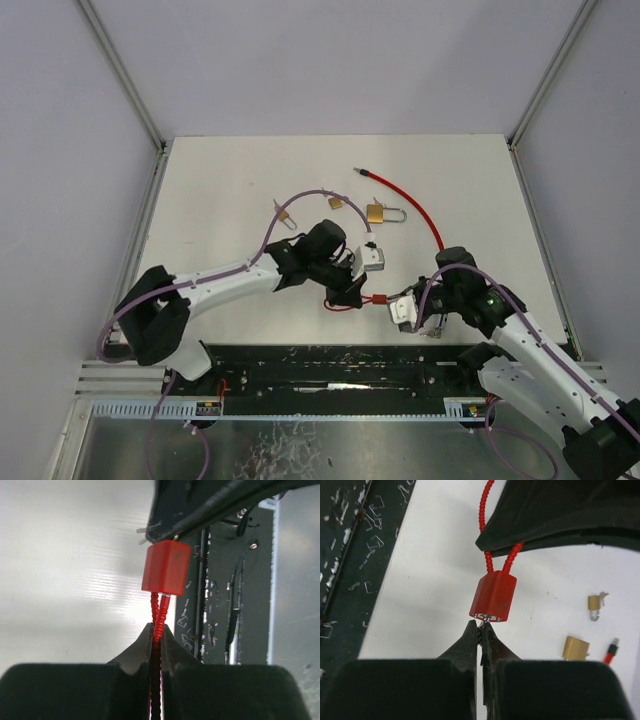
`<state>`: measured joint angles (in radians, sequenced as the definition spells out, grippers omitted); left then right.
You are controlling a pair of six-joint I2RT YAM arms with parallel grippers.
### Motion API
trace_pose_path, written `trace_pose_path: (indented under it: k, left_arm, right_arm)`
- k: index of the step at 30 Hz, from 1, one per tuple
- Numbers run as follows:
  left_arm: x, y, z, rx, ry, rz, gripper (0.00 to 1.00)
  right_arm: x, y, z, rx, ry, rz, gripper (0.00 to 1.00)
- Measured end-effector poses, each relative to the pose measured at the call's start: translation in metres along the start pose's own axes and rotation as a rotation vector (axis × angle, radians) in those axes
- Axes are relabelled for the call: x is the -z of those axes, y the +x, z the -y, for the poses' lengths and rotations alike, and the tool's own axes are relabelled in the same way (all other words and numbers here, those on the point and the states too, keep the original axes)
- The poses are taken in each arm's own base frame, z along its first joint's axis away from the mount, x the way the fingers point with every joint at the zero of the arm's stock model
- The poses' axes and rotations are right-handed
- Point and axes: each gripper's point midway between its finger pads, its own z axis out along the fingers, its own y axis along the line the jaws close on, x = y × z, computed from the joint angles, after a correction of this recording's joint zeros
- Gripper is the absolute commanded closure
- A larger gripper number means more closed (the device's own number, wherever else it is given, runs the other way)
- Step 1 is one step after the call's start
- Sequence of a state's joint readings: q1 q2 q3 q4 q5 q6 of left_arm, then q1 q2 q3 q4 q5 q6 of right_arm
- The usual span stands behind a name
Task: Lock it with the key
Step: Lock the lock.
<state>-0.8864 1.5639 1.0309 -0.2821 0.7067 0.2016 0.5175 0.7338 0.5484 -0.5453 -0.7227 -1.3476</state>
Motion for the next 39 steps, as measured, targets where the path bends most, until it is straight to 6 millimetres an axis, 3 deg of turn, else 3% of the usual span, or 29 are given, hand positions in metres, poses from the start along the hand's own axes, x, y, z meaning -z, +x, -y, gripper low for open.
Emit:
trace_pose_path:
  k: [3,5,9,12,17,24,27,30,33,36,39]
  left_arm:
    - [0.001,0.0,0.005,-0.139,-0.118,-0.007,1.0]
    - [0.008,0.002,0.019,-0.268,-0.2,0.006,1.0]
    - [0.038,-0.013,0.026,-0.505,-0.403,0.148,1.0]
    - [0.052,-0.022,0.023,-0.569,-0.479,0.227,1.0]
    - [0.05,-0.02,0.017,-0.528,-0.459,0.217,1.0]
    - [0.023,-0.014,0.017,-0.229,-0.1,0.118,1.0]
    - [0.009,-0.011,0.012,-0.129,-0.028,0.065,1.0]
    - [0.004,-0.011,0.002,-0.114,-0.112,0.034,1.0]
    - [0.008,-0.016,0.001,-0.251,-0.314,0.028,1.0]
    - [0.021,-0.011,0.015,-0.449,-0.459,0.081,1.0]
    - [0.045,-0.023,0.012,-0.522,-0.559,0.194,1.0]
  right_arm:
    - [0.0,-0.004,0.001,-0.15,-0.009,0.006,1.0]
    - [0.002,-0.016,0.003,-0.297,-0.048,0.068,1.0]
    - [0.01,-0.045,0.028,-0.53,-0.08,0.262,1.0]
    - [0.015,-0.057,0.042,-0.598,-0.078,0.36,1.0]
    - [0.013,-0.056,0.038,-0.549,-0.07,0.325,1.0]
    - [0.014,-0.035,0.017,-0.193,-0.006,0.116,1.0]
    - [0.015,-0.02,0.006,-0.115,0.012,0.032,1.0]
    - [0.016,-0.01,0.006,-0.104,0.035,-0.022,1.0]
    - [0.016,-0.004,0.013,-0.182,0.072,-0.041,1.0]
    - [0.017,-0.021,0.023,-0.349,0.048,0.073,1.0]
    - [0.022,-0.041,0.042,-0.465,0.021,0.204,1.0]
